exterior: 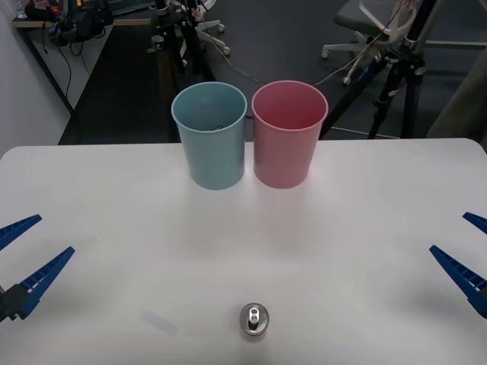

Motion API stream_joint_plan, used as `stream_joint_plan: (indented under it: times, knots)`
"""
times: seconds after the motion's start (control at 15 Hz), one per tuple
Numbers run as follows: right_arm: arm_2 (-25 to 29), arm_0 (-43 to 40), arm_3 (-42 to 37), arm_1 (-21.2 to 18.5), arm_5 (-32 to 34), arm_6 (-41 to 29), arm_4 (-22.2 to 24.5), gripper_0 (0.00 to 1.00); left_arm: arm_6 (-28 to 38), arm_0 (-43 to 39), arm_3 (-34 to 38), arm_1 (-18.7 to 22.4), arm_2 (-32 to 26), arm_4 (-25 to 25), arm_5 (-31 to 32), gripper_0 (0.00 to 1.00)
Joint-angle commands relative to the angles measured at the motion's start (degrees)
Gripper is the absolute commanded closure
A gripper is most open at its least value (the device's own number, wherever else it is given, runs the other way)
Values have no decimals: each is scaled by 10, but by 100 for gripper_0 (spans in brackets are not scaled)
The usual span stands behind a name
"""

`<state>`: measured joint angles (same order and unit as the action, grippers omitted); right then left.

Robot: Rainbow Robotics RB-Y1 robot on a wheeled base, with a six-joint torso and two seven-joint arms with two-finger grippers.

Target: Grasp the object on the table and drop it into the matching bin: aluminum can to the light blue bin, PET bottle to the pink bin.

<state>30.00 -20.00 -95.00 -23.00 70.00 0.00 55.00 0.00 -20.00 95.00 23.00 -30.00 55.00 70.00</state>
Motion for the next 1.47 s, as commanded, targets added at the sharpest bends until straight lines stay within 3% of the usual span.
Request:
stream_joint_plan:
  times: [0.07,0.13,0.33,0.6,1.0,1.47]
  knots:
    - [0,0,0,0,0,0,0,0,0,0,0,0,0,0,0,0]
    - [0,-4,0,31,4,-1,2,0,0,0,0,0,0,0,0,0]
    - [-7,-23,-13,31,15,3,-7,0,0,0,0,0,0,0,0,0]
    - [-25,-51,14,28,81,33,5,0,0,0,0,0,0,0,0,0]
    - [-57,-50,114,28,153,191,26,0,0,0,0,0,0,0,0,0]
    - [-157,-47,148,29,139,330,27,0,0,0,0,0,0,0,0,0]
